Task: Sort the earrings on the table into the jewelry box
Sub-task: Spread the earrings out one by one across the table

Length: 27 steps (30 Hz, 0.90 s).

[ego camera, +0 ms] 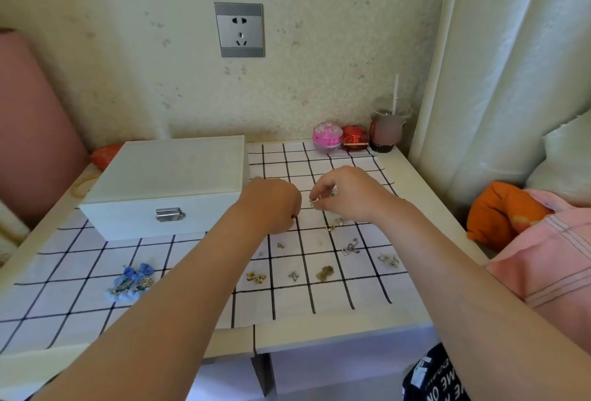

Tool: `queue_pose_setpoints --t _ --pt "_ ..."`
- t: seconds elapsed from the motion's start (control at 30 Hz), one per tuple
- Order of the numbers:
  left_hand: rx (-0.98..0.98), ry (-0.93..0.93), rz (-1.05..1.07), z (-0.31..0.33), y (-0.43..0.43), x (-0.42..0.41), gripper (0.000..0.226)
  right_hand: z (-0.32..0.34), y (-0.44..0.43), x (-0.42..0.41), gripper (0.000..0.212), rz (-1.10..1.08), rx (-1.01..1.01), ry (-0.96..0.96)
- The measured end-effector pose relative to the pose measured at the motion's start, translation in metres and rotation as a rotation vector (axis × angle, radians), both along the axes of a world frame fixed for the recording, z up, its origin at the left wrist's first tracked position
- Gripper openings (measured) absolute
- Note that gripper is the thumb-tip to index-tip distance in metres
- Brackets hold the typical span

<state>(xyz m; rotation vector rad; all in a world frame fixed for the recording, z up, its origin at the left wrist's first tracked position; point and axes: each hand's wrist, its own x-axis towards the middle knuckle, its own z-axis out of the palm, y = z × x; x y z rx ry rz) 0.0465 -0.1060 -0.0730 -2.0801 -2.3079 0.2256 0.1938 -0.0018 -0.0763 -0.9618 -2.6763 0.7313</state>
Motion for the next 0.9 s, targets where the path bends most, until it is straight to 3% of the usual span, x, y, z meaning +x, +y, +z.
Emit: queue_pose_setpoints --t 0.23,0.37,0.5,0.67,0.9 --pt "0.108 -0.137 -0.015 0.004 -0.014 -0.003 0.033 0.005 -0.01 0.006 0.014 0.016 -0.016 -0.013" --pt "0.235 -0.347 -0.037 0.007 -0.036 0.0 0.021 0.012 -0.02 0.014 0.015 0.022 -0.009 -0.004" --pt "0.238 -0.581 -0.006 0.004 -0.062 0.007 0.014 0.021 -0.032 0.02 0.012 0.027 -0.025 0.024" --pt "0.379 -0.985 0.114 0.014 -0.084 0.019 0.014 0.029 -0.058 0.02 0.011 0.058 -0.141 0.176" --pt "0.424 -1.137 0.245 0.021 -0.117 0.008 0.01 0.03 -0.107 0.004 0.015 0.016 -0.333 0.365"
